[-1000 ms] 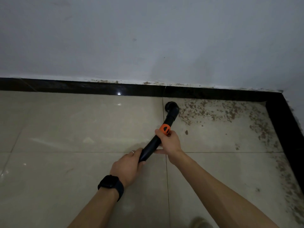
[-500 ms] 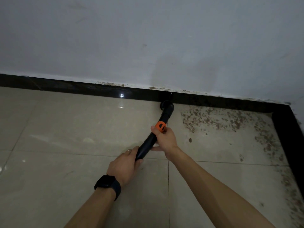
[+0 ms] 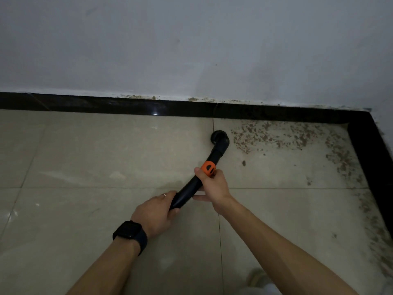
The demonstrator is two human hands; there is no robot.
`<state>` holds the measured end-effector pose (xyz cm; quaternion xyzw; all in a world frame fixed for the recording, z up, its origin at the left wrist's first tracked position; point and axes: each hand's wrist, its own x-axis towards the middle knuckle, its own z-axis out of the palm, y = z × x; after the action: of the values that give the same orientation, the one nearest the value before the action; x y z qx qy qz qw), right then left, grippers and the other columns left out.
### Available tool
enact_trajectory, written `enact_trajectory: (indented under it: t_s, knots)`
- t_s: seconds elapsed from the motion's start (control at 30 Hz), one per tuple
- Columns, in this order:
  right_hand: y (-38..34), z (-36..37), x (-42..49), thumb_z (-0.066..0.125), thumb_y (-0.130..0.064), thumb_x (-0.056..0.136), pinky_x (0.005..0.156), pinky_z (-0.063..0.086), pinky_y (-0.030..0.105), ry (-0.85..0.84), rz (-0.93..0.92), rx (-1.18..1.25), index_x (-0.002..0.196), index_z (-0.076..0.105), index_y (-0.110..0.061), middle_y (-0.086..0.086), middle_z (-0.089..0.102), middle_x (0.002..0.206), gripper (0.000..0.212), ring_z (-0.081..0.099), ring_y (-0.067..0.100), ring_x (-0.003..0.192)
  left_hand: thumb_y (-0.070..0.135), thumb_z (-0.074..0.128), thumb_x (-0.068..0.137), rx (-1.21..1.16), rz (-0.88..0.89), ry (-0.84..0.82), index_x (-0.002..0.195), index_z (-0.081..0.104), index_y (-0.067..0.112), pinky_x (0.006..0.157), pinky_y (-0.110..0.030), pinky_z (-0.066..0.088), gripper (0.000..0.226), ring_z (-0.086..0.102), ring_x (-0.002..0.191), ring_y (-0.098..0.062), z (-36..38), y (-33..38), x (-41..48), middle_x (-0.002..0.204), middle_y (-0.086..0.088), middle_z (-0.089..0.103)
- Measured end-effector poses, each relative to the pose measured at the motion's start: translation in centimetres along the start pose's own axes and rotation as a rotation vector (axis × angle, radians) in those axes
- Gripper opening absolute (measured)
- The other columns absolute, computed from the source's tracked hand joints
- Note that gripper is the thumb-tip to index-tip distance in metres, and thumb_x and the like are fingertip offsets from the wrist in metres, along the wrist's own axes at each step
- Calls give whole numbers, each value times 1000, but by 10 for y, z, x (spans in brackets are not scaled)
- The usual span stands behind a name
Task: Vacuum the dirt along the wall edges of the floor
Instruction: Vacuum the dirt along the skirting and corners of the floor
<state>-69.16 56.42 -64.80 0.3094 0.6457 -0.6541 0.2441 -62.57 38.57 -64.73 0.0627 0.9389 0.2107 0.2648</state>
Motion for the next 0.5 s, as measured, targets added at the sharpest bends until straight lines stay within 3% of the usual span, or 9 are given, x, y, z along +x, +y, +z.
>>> enact_trajectory:
  t_s: [0.17,0.5]
  knots:
    - [38,-2,-29,74,-32,94,64,64,40,-31,49,65,120,50,-10,12,65,119,42,72,26,101,47,49,92,85,31,-111,122,42,35,73,-31,49,33,61,92,-18,0,-8,-27,109,6,63]
    - [64,-16,-61,72,-29,96,62,64,43,61,90,139,119,47,-9,16,63,120,39,71,28,104,60,53,85,186,57,-199,128,43,47,75,-28,50,46,63,99,-15,2,3,-41,117,14,65]
